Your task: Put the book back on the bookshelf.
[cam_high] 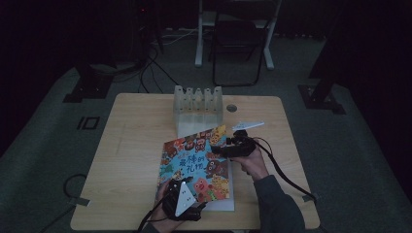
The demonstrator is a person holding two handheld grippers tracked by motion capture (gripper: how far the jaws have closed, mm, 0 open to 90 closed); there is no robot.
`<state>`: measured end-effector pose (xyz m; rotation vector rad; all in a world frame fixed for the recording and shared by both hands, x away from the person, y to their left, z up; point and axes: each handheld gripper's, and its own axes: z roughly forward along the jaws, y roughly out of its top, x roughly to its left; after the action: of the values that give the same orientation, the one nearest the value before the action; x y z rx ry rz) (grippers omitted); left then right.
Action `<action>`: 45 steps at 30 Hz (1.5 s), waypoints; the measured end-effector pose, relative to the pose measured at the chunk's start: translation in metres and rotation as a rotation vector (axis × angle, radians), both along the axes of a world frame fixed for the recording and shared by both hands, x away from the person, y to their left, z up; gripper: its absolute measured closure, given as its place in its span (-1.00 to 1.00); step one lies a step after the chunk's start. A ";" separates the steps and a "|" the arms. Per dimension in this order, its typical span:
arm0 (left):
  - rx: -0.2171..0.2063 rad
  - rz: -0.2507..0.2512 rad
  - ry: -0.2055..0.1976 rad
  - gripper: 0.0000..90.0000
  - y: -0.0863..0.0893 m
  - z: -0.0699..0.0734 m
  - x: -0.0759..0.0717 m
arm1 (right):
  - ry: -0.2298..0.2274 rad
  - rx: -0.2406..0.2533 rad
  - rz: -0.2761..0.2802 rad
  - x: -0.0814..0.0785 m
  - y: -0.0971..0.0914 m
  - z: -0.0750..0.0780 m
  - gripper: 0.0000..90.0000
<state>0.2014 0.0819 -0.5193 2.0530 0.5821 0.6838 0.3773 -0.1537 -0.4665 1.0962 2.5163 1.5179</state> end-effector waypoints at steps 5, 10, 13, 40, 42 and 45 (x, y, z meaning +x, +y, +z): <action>0.000 -0.002 0.002 -0.69 0.000 0.000 0.000 | 0.023 0.002 0.013 0.001 0.005 -0.004 -0.18; 0.002 -0.004 0.001 -0.69 -0.001 0.000 0.000 | 0.057 0.004 0.030 0.003 0.006 -0.006 -0.11; 0.000 -0.008 0.004 -0.69 -0.002 -0.001 0.000 | 0.069 -0.003 0.033 0.003 0.006 -0.006 -0.09; -0.160 -0.094 0.167 -0.66 0.037 0.007 0.002 | 0.071 0.064 0.053 0.005 0.005 -0.004 0.39; -0.171 -0.082 0.166 -0.66 0.042 0.010 0.001 | 0.064 0.062 0.054 0.004 0.004 -0.004 0.39; -0.189 -0.057 0.169 -0.65 0.052 0.013 0.003 | 0.056 0.061 0.054 0.003 0.004 -0.002 0.39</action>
<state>0.2043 0.1335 -0.5061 1.9529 0.6567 0.4076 0.3801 -0.1498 -0.4685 1.1023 2.5733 1.6092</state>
